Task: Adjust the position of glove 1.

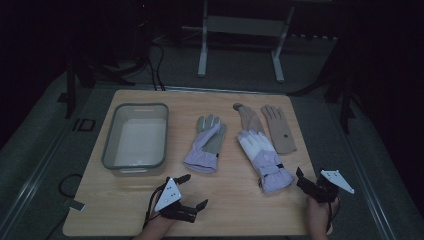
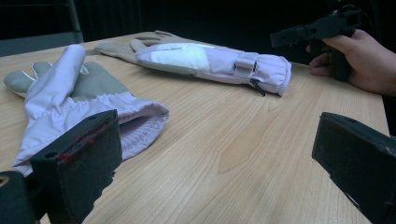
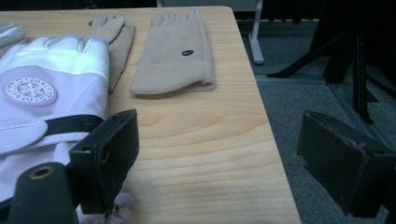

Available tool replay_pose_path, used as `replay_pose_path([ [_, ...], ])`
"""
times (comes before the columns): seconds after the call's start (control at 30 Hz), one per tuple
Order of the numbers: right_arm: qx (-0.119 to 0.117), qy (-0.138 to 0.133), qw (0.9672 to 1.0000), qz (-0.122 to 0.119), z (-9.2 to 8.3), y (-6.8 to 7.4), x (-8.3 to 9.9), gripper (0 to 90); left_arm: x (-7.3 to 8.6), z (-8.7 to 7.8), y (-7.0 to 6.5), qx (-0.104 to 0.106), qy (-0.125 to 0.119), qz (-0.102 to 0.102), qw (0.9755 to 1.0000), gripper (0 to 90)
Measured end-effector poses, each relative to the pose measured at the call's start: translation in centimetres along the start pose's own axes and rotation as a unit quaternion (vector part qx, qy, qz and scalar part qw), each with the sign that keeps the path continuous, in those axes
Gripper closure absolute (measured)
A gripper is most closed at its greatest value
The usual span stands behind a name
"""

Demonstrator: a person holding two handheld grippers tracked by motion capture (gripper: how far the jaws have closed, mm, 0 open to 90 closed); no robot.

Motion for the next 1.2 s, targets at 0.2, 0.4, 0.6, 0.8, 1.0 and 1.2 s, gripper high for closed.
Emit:
replay_pose_path([
  [0.2,-0.009,0.014,0.9999,0.001,0.2,0.0,-0.1,12.8,0.0,0.0,0.0,-0.001,-0.001,-0.001,1.0000,1.9],
  [0.4,-0.016,0.039,0.9989,0.023,0.2,-0.3,-1.3,12.5,0.0,0.0,0.1,0.001,0.000,-0.004,1.0000,1.9],
  [0.6,-0.043,0.059,0.9973,0.008,0.0,0.1,-4.0,11.3,0.0,0.0,0.0,0.002,0.000,-0.002,1.0000,1.9],
  [0.8,-0.052,0.061,0.9968,-0.006,-0.1,0.7,-6.9,13.2,0.0,0.0,0.0,0.003,0.000,-0.002,1.0000,1.9],
  [1.0,-0.077,0.052,0.9952,-0.031,-0.5,1.8,-9.9,13.4,0.0,0.0,0.1,0.004,-0.001,-0.004,1.0000,1.9],
  [1.2,-0.078,0.042,0.9952,-0.041,-0.9,3.0,-12.5,14.1,0.0,0.0,0.1,0.003,-0.001,-0.004,1.0000,1.9],
])
Point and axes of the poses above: each handheld gripper's, and its own axes: z roughly forward along the jaws, x roughly out of its underside, y roughly to its left, the point moved 2 cm from there along z, roughly forward along the jaws, and after that the axes turned 15 degrees about -x, right-handed, at the moved point
